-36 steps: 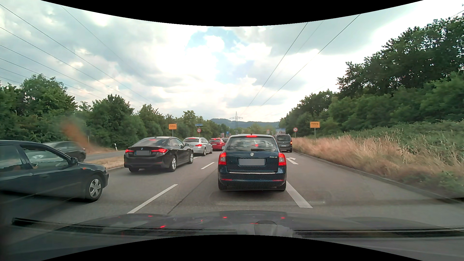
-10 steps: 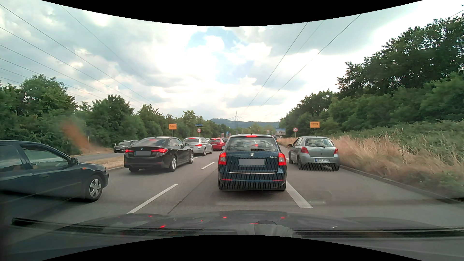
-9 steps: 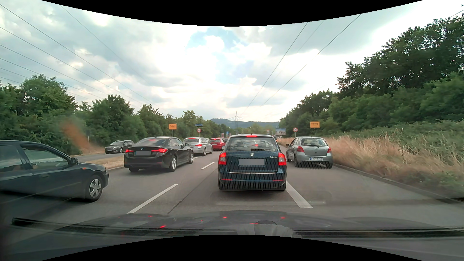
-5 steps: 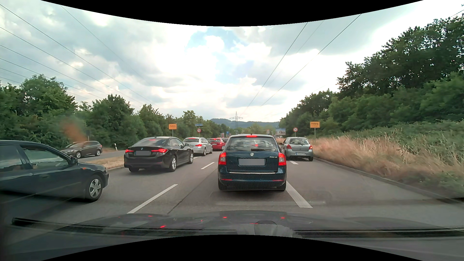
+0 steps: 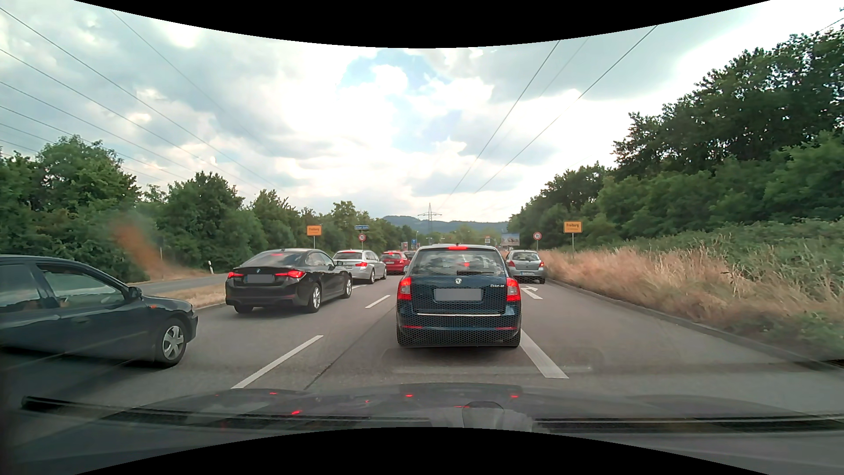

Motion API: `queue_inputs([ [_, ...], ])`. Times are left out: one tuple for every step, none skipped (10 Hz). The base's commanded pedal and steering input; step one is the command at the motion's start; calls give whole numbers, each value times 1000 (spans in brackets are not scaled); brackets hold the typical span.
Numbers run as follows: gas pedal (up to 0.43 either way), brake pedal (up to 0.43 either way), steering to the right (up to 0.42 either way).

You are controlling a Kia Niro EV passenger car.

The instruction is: Follow the waypoints while adhering to traffic rules and regulations

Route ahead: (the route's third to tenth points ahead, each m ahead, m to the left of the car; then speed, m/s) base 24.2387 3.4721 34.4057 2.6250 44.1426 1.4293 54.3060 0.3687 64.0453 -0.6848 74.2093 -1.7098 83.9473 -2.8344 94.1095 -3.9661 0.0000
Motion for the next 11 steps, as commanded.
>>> queue_inputs([
  [0,287,3],
  [0,287,3],
  [0,287,3],
  [0,287,3],
  [0,287,3],
  [0,287,3],
  [0,287,2],
  [0,287,3],
  [0,287,2],
  [0,287,3],
  [0,287,3],
])
